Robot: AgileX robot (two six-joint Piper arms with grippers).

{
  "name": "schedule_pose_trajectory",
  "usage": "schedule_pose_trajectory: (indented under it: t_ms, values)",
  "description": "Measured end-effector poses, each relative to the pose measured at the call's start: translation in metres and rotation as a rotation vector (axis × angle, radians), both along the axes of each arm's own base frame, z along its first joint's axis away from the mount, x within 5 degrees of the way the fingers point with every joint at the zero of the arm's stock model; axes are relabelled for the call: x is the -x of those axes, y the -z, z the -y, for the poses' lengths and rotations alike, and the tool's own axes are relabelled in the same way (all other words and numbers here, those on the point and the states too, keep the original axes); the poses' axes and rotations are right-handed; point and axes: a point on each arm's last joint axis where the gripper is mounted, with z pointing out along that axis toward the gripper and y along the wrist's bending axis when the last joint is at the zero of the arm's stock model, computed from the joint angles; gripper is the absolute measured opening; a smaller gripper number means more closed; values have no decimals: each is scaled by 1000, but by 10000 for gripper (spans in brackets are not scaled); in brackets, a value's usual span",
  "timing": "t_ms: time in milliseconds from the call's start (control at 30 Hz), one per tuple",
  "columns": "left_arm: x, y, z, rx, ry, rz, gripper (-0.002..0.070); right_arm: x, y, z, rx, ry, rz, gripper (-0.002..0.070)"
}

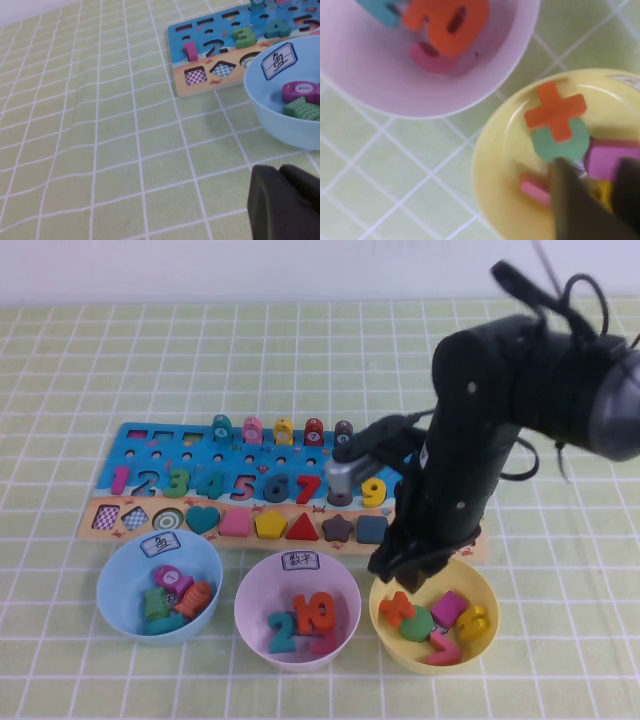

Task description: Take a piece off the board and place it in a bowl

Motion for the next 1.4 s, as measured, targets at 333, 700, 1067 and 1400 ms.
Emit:
schedule_pose_trajectory:
  t_ms: [333,700,1067,1400]
  values:
    - [0,0,0,0,0,0,-5,67,-108,51,-308,40,377,-10]
    - [0,0,0,0,0,0,-5,184,-130,144,-612,83,807,-15]
    - [0,0,0,-4,0,0,-5,274,-98,216,-772,78,1082,-16]
    - [0,0,0,-4,0,0,-5,274,-75,220,-836,88,1247,-16]
